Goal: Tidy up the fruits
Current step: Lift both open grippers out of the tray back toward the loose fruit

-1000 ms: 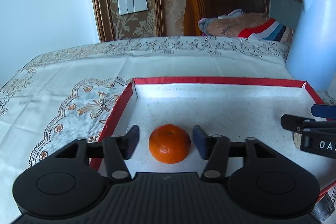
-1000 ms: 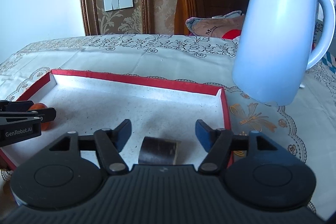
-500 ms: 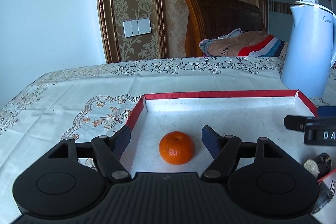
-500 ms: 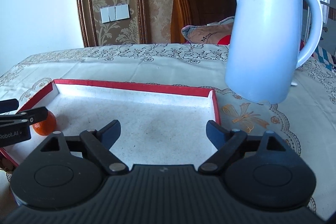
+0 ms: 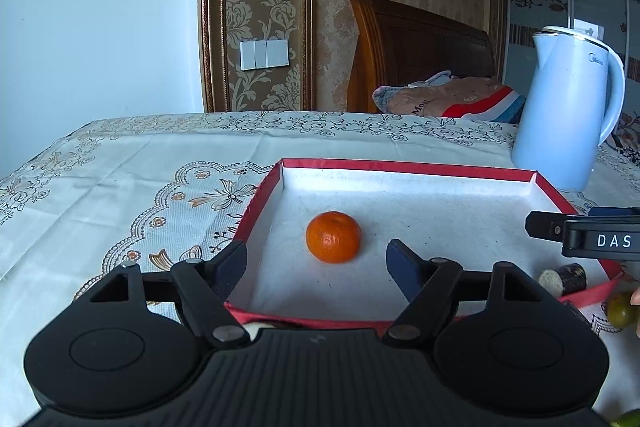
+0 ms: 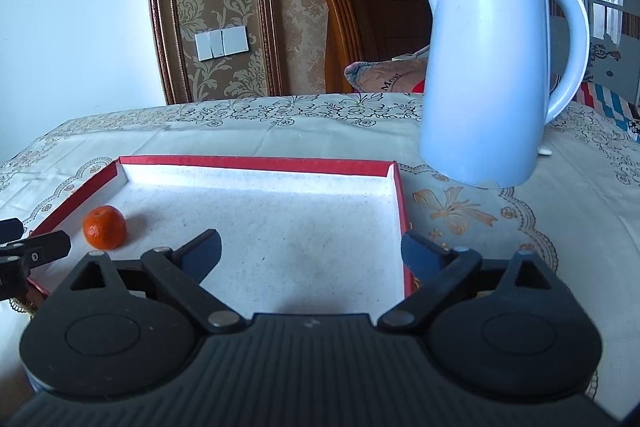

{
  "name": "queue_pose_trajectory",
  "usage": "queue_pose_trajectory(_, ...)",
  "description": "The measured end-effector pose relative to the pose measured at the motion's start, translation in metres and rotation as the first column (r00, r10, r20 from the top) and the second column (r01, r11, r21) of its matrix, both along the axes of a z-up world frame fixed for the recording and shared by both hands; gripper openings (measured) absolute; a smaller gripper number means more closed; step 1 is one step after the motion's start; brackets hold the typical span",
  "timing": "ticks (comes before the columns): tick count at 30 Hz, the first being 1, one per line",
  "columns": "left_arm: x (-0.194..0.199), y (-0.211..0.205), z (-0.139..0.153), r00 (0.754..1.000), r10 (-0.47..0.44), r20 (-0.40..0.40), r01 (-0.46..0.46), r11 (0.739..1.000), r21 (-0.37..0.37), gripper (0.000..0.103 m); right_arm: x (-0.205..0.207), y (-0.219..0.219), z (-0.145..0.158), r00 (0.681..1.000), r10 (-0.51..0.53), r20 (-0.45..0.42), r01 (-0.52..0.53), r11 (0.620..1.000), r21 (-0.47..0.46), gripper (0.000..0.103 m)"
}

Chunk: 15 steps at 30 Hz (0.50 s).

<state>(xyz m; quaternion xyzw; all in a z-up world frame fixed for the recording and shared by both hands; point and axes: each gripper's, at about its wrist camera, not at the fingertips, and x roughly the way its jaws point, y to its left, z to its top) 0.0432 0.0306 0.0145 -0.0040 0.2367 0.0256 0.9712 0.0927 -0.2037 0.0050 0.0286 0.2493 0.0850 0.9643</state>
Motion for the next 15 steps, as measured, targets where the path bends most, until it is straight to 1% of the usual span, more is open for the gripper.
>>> queue_pose_trajectory(6, -0.011, -0.005, -0.003, 1.0, -0.001, 0.004, 0.001, 1.0, 0.025, 0.077, -0.008, -0.008, -0.002, 1.0, -0.015, -0.008, 0.016, 0.999, 0.042, 0.099)
queue_pose_trajectory(9, -0.016, -0.005, -0.003, 1.0, 0.001, 0.005, -0.002, 1.0, 0.023, 0.077, -0.013, -0.012, -0.003, 1.0, -0.028, -0.007, 0.028, 0.998, 0.058, 0.099)
queue_pose_trajectory(15, -0.033, -0.003, -0.004, 1.0, -0.009, 0.02, 0.009, 1.0, 0.022, 0.077, -0.036, -0.027, -0.005, 1.0, -0.01, -0.022, 0.012, 0.99, 0.139, 0.1)
